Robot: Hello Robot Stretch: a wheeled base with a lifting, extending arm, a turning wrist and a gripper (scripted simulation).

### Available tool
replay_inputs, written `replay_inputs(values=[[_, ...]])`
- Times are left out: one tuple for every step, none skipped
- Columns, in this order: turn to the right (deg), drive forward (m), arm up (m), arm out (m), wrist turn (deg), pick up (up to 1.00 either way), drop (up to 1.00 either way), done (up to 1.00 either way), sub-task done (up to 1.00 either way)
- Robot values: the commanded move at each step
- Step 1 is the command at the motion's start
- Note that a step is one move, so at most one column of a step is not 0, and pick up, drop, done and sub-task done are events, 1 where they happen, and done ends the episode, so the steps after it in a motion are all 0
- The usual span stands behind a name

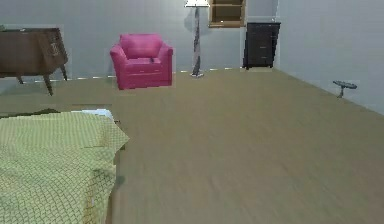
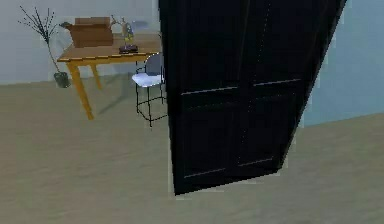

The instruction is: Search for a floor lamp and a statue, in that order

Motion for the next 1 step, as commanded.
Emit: replay_inputs(values=[[0.0,1.00,0.00,0.00,0.0,0.00,0.00,0.00,0.00]])
